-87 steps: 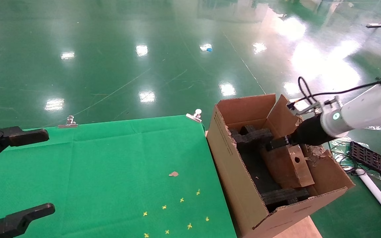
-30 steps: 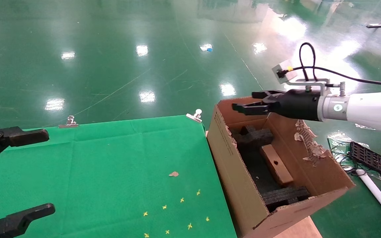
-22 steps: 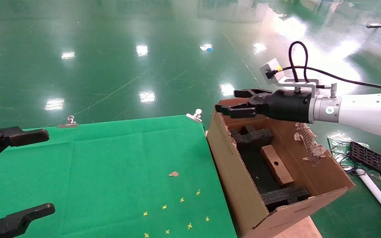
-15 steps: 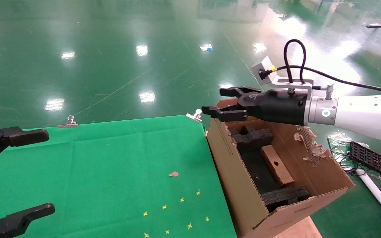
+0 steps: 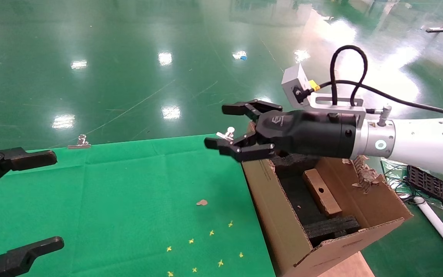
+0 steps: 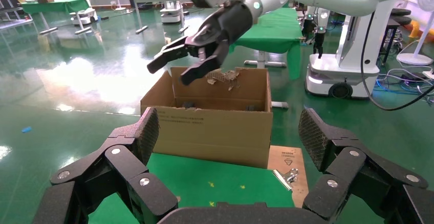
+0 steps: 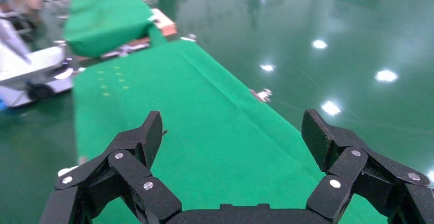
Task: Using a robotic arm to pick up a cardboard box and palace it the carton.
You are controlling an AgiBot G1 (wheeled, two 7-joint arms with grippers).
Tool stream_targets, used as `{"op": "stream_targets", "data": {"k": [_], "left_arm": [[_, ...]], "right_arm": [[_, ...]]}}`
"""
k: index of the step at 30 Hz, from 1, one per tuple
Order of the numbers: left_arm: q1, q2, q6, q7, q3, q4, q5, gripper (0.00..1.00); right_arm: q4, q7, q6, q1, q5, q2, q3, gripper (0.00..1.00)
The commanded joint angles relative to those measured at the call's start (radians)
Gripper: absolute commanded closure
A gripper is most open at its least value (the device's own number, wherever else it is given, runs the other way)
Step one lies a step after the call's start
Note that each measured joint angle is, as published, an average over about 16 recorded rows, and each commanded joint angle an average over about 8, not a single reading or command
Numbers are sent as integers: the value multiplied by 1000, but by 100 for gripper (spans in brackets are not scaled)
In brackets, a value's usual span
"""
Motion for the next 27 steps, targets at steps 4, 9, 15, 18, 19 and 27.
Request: {"op": "stream_targets", "data": {"k": [4,9,15,18,19,27], "left_arm": [[0,0,0,0,0,0,0,0],[0,0,0,0,0,0,0,0],[0,0,0,0,1,0,-1,0],[0,0,0,0,1,0,-1,0],[0,0,0,0,1,0,-1,0],[0,-1,-1,1,1,0,-1,0]], "right_arm": [[95,-5,-31,-54,38,10,52,0],[189,-9,-61,-108,76,20,103,0],[304,-15,-98,-173,122,32,165,0],[350,-18,-114,-199,140,37,190,0],[366,-18,-118,-207,146,38,198,0],[410,-21,-134,-233,167,44,223,0]]}}
